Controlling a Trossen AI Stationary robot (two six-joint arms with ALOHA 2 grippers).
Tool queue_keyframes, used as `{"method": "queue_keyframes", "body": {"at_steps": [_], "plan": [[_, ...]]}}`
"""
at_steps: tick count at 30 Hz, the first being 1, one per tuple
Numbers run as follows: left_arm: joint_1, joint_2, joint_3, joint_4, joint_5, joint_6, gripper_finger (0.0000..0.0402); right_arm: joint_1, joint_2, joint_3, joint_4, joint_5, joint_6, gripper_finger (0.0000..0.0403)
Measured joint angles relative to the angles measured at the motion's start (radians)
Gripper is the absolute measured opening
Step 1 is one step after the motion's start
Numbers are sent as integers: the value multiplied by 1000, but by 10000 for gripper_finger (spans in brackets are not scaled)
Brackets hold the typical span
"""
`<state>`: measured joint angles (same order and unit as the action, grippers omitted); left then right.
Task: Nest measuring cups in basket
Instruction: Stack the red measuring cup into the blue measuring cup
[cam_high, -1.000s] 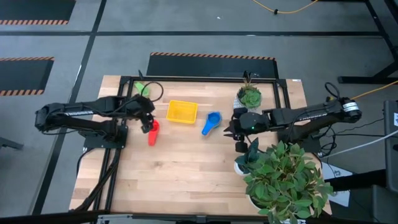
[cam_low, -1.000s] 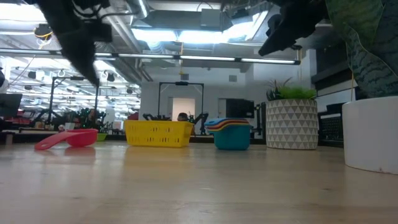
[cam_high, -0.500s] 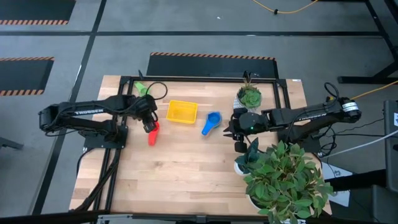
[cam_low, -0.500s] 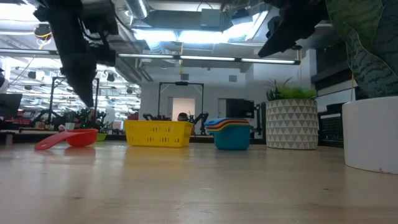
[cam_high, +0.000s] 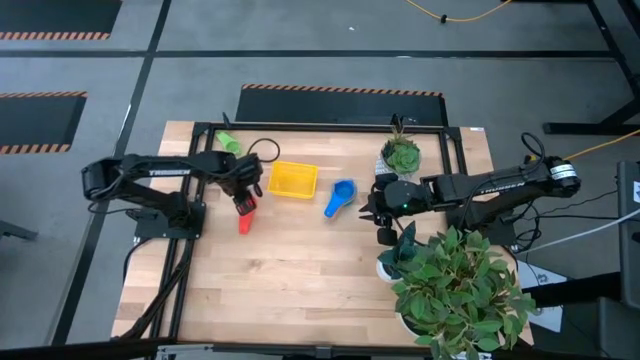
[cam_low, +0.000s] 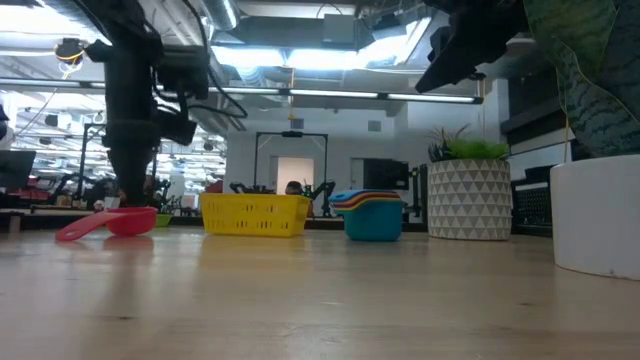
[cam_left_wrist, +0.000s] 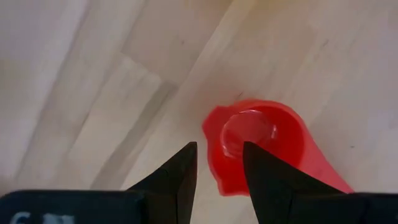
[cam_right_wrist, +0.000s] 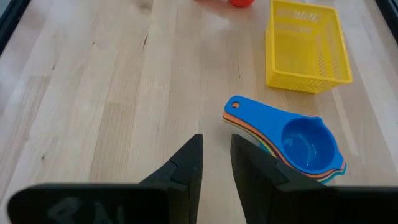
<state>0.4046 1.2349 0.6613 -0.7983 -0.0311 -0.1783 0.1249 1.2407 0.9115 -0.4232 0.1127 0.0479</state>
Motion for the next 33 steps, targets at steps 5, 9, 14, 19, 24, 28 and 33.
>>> {"method": "queue_keyframes", "body": {"at_steps": [5,9,14,19,24,28,33], "plan": [[0,57,0,0,-5,-1,123,0,0,0,0,0,0,87],[0,89,0,0,-7,-1,123,0,0,0,0,0,0,87],[0,103,0,0,-7,-2,123,0,0,0,0,0,0,87],[0,103,0,0,-8,-2,118,0,0,0,0,0,0,87],[-14,103,0,1,-7,-2,78,0,0,0,0,0,0,87],[-30,103,0,2,-4,-3,19,0,0,0,0,0,0,87],[-51,102,1,5,-3,-30,14,0,-3,0,-58,0,-1,87]]}}
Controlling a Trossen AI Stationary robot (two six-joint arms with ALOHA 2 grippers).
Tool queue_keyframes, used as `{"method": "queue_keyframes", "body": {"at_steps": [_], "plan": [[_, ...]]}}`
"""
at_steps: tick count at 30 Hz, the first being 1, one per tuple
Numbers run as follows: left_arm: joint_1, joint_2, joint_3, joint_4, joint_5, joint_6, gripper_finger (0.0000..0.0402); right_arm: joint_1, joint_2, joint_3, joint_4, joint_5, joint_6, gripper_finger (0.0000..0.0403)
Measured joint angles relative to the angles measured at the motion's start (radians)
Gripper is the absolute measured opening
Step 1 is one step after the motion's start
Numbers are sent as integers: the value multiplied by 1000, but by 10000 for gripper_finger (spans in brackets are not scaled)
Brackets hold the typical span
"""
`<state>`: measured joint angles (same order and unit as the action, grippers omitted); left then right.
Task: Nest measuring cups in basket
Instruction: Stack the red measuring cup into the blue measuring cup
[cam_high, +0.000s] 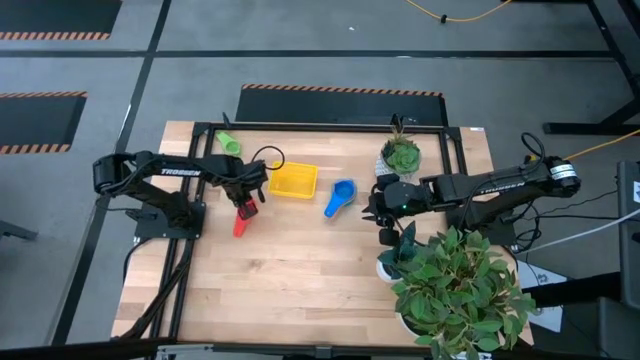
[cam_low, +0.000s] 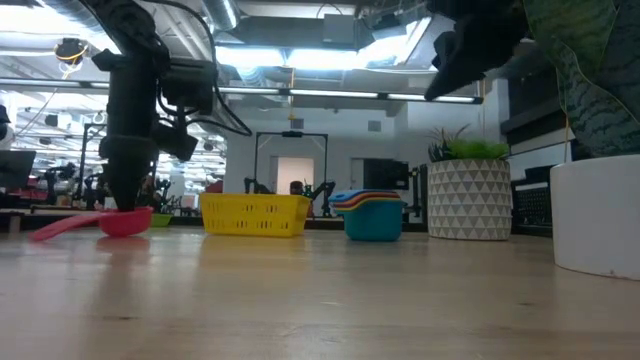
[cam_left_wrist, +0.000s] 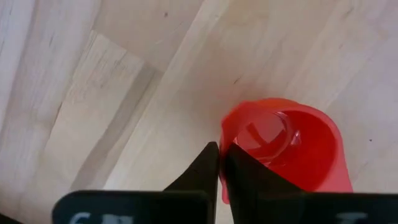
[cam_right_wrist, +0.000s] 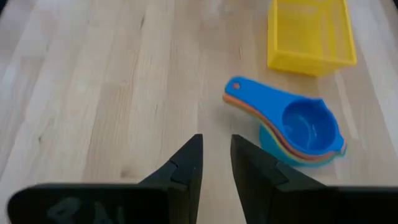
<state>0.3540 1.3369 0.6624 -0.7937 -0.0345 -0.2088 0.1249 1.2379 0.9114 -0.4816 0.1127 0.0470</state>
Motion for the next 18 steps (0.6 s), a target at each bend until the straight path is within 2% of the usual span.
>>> {"method": "queue_keyframes", "body": {"at_steps": [3,11,14,18], "plan": [[-25,-2,0,0,34,-2,9,0,-11,0,-38,0,10,87],[-141,-3,65,14,246,-64,6,-3,-89,0,-150,1,48,87],[-202,-3,95,98,300,-91,4,-12,-135,0,-182,1,57,87],[-270,-3,140,284,310,-137,5,-33,-179,0,-195,1,57,87]]}}
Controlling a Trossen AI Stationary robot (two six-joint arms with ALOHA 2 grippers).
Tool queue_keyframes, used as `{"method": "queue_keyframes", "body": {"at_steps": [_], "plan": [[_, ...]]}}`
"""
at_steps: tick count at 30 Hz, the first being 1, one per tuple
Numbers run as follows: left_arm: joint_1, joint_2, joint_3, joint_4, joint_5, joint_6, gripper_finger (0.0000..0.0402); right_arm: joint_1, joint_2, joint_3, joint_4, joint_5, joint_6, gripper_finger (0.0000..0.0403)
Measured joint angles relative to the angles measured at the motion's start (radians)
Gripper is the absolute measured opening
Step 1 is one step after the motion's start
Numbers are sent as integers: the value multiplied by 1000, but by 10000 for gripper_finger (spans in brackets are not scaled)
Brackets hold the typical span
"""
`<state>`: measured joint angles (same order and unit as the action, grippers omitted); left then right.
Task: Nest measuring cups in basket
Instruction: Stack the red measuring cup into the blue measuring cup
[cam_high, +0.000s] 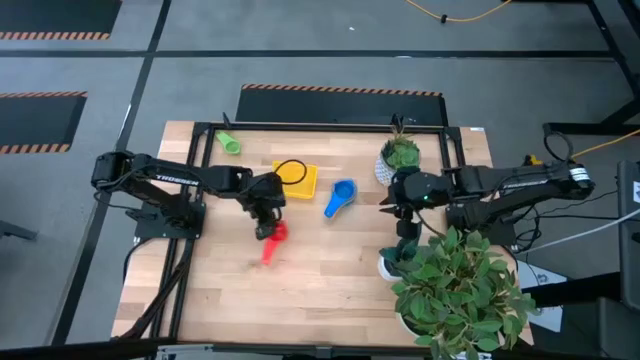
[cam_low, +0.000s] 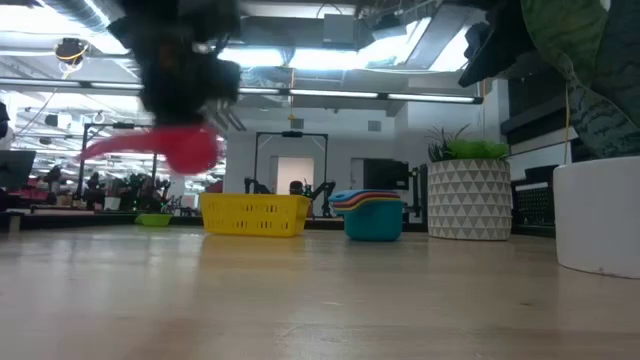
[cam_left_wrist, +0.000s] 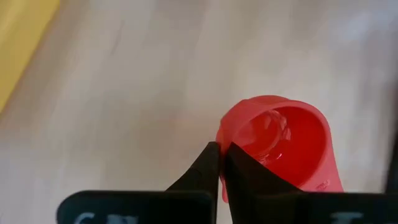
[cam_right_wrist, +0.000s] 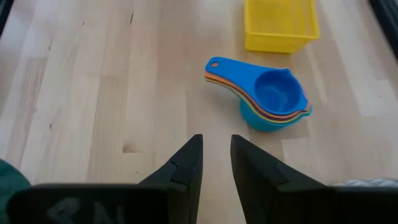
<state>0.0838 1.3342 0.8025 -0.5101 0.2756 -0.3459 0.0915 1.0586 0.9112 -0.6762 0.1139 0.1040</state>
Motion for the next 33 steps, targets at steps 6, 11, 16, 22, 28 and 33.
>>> {"method": "queue_keyframes", "body": {"at_steps": [6,11,16,22,28,33], "plan": [[-50,1,65,246,-36,-11,4,-26,-15,0,0,0,-2,87],[-52,12,152,288,-78,21,5,-42,-12,0,0,0,-2,87],[-41,80,275,288,-91,130,5,-52,-12,0,0,0,-2,87],[21,233,447,223,-85,209,5,-52,-12,0,-2,0,-1,87],[96,412,635,122,-75,312,5,-52,-12,0,-4,0,-1,87],[155,531,750,63,-74,357,5,-52,-12,0,-4,-1,0,87]]}}
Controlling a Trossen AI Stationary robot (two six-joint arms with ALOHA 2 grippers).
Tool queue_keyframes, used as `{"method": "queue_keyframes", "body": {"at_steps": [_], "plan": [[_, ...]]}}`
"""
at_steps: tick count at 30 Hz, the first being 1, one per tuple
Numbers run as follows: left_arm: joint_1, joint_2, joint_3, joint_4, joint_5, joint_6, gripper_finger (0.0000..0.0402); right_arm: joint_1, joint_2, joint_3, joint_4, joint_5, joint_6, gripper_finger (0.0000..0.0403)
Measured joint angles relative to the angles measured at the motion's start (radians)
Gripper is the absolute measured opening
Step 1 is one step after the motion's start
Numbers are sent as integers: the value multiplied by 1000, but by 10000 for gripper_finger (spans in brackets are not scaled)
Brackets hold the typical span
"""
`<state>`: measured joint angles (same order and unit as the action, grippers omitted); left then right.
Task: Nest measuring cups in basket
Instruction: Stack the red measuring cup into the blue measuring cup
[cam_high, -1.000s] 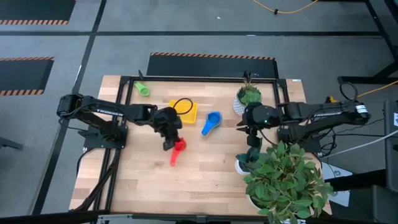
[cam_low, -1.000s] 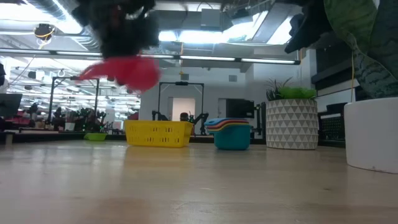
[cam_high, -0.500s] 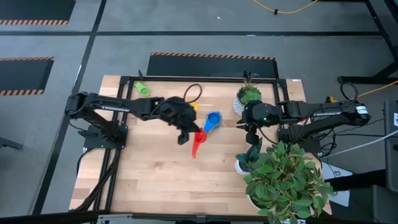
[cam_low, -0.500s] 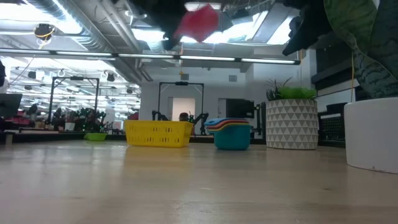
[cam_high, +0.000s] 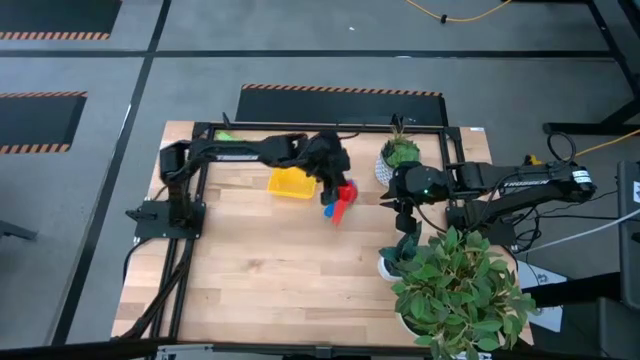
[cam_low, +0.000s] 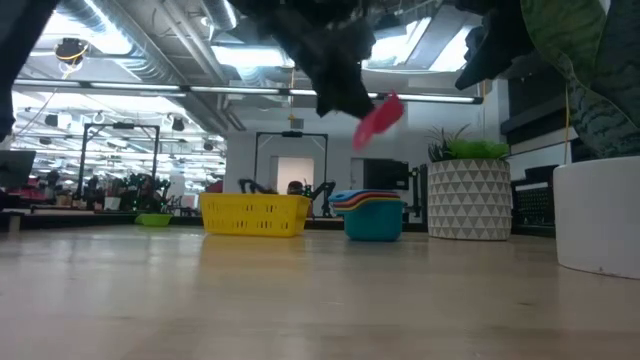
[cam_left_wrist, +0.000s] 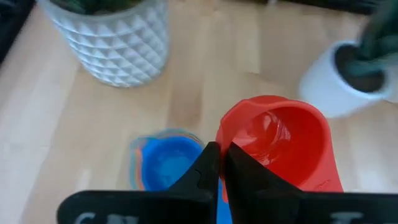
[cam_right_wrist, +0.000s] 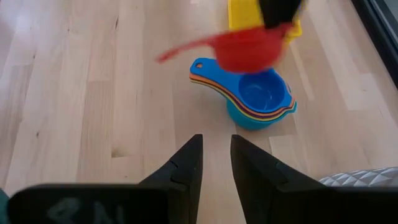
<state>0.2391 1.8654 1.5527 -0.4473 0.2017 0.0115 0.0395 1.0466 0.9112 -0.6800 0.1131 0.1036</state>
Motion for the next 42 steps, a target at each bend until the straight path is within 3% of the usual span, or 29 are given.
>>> {"method": "queue_keyframes", "body": {"at_steps": [14,42], "plan": [[108,120,50,-18,52,17,5,0,0,0,1,0,0,87],[80,121,35,-38,-28,25,34,0,0,0,1,0,1,87]]}}
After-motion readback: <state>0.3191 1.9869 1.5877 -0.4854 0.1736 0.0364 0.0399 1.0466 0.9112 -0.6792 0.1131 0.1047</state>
